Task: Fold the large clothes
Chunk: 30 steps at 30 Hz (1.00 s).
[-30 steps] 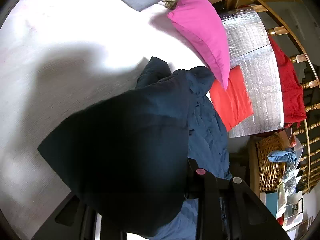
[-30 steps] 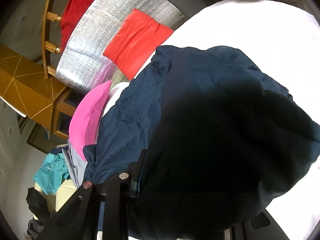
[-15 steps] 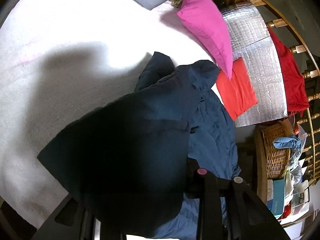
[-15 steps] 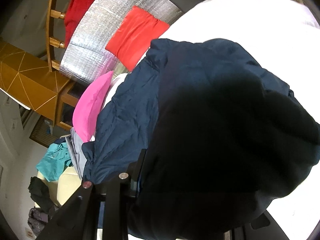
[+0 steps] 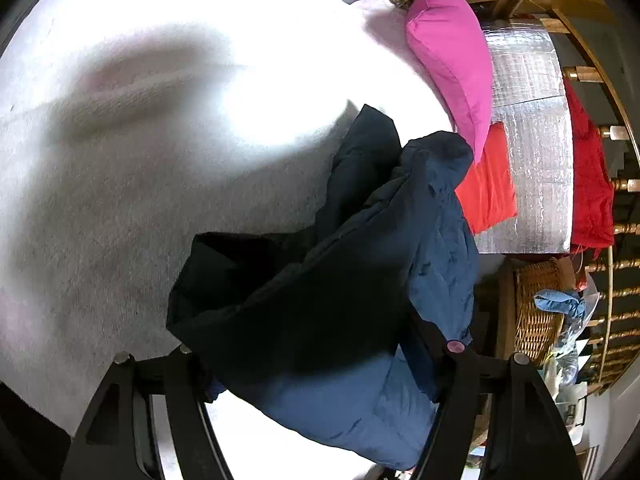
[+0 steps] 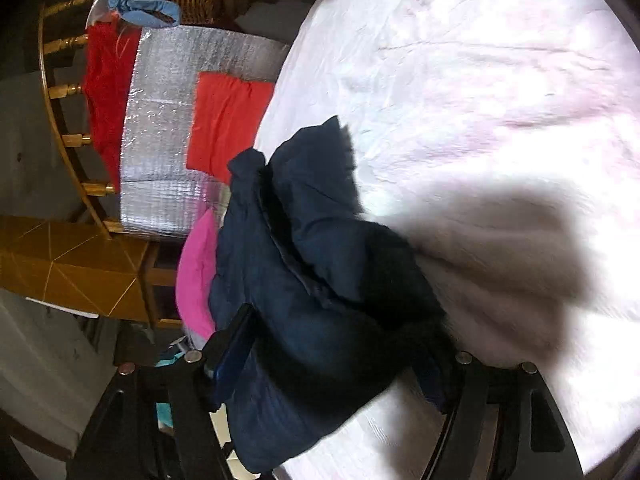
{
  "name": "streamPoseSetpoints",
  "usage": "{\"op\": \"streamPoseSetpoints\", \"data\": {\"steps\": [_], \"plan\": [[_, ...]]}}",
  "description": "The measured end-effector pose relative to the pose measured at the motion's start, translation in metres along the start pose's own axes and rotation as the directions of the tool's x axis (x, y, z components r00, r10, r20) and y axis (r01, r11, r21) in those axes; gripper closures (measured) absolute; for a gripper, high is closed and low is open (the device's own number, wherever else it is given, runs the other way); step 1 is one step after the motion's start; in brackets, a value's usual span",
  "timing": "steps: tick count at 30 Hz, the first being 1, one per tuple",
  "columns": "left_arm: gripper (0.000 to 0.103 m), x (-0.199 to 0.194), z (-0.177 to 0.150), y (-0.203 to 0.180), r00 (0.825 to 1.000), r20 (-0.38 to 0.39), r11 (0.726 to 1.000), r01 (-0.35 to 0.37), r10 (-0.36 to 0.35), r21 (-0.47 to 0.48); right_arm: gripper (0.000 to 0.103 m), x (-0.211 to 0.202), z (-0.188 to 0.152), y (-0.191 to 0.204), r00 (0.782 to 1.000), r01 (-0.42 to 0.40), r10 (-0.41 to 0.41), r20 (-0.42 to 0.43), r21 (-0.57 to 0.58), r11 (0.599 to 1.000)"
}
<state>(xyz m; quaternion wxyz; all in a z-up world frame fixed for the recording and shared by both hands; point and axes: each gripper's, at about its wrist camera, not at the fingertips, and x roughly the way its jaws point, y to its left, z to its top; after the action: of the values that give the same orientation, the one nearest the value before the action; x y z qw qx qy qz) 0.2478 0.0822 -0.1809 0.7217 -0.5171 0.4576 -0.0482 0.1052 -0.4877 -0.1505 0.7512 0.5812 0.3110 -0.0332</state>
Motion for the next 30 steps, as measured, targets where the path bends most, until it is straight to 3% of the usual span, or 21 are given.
{"op": "streamPoseSetpoints", "data": {"steps": [1,2,6,8,11,15,18,21,23,24,26,28,30], "plan": [[0.035,-0.001,0.000,0.000,1.000,0.011,1.000,0.010,-0.010,0.001,0.048,0.004,-0.003,0.006,1.000,0.014,-0.013,0.012,-0.033,0.999],[0.041,-0.004,0.001,0.000,1.000,0.019,1.000,0.014,-0.015,0.010,0.055,0.005,-0.004,0.010,0.999,0.031,-0.030,0.019,-0.066,0.997],[0.048,-0.015,0.000,-0.017,0.997,0.072,0.993,0.027,-0.035,0.111,0.066,-0.001,-0.009,0.039,0.996,0.064,-0.049,0.076,-0.212,0.975],[0.048,-0.019,0.000,-0.019,0.997,0.078,0.990,0.016,-0.027,0.143,0.066,-0.002,-0.011,0.050,0.994,0.071,-0.044,0.102,-0.273,0.960],[0.042,-0.005,0.003,-0.008,0.999,0.033,0.994,-0.041,0.037,0.100,0.065,0.016,-0.011,0.045,0.984,0.175,-0.159,0.079,-0.282,0.943],[0.038,-0.008,0.006,0.004,1.000,-0.011,1.000,-0.016,0.016,0.014,0.058,0.011,0.000,0.028,0.992,0.123,-0.124,0.004,-0.160,0.979],[0.038,-0.024,0.007,0.006,1.000,-0.004,1.000,-0.006,0.006,0.015,0.046,-0.003,0.003,0.031,0.991,0.137,-0.135,0.022,-0.170,0.976],[0.036,-0.057,0.009,0.009,0.995,0.093,0.999,-0.028,0.026,0.023,0.042,-0.025,0.005,0.034,0.976,0.211,-0.196,0.098,-0.185,0.960],[0.030,-0.079,0.010,0.009,0.983,0.180,0.998,-0.054,0.045,0.044,0.042,-0.041,0.006,0.042,0.952,0.281,-0.246,0.179,-0.201,0.939],[0.029,-0.089,0.010,0.006,0.973,0.225,0.995,-0.076,0.059,0.069,0.041,-0.051,0.007,0.045,0.947,0.284,-0.241,0.211,-0.207,0.936],[0.029,-0.097,0.005,0.000,0.965,0.253,0.985,-0.111,0.075,0.132,0.041,-0.068,0.003,0.053,0.963,0.204,-0.150,0.224,-0.237,0.950],[0.029,-0.095,-0.007,-0.012,0.967,0.248,0.973,-0.110,0.058,0.201,0.041,-0.067,-0.008,0.064,0.981,0.119,-0.066,0.184,-0.294,0.949],[0.029,-0.091,-0.027,-0.030,0.967,0.251,0.946,-0.116,0.038,0.302,0.041,-0.057,-0.028,0.082,0.992,0.055,-0.008,0.124,-0.384,0.922]]}}
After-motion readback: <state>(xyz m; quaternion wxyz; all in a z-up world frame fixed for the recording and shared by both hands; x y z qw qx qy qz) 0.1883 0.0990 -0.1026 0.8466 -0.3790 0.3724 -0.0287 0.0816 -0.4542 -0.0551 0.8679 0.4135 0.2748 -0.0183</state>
